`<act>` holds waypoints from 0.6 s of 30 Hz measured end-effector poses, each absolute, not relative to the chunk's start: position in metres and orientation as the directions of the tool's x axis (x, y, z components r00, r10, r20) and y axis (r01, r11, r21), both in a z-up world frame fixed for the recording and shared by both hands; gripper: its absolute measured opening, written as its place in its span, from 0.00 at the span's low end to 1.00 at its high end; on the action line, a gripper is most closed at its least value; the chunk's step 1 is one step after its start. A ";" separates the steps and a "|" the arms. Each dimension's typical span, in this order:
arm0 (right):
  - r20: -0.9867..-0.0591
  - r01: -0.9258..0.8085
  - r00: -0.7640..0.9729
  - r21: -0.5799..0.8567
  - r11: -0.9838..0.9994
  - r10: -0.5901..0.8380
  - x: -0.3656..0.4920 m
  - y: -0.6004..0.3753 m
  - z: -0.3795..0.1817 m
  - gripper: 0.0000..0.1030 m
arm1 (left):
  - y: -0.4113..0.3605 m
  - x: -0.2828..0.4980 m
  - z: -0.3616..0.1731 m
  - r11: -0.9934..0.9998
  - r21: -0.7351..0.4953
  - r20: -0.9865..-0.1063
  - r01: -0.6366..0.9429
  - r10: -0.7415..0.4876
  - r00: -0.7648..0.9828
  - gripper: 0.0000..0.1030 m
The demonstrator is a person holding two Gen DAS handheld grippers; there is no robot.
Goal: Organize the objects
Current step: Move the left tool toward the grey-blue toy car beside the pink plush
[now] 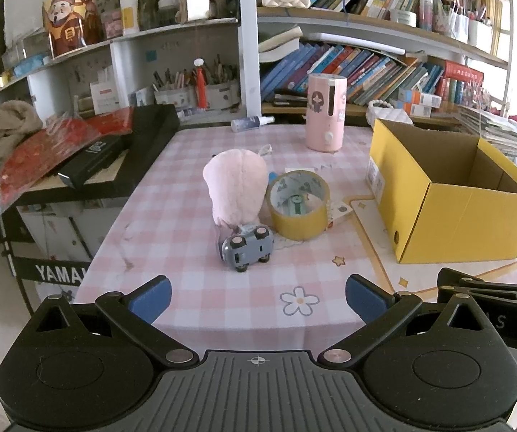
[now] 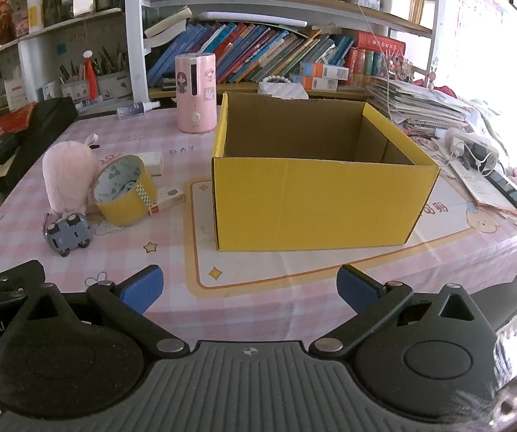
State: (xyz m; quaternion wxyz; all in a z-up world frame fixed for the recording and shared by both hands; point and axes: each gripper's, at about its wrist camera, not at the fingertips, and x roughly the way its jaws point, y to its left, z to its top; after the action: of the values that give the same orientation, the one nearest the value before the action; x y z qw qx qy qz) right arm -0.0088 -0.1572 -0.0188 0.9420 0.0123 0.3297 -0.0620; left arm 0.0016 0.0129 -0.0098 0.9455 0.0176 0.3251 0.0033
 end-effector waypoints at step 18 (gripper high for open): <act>-0.601 0.089 0.793 -0.038 0.995 -0.094 0.002 -0.140 -0.009 1.00 | 0.036 0.008 -0.009 1.000 0.005 -0.626 -0.026 0.023 0.779 1.00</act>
State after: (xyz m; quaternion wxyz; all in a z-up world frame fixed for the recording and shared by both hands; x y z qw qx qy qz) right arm 0.0023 -0.1397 -0.0093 0.9469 -0.0036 0.3177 -0.0484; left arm 0.0081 0.0364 -0.0087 0.9432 -0.0019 0.3321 0.0131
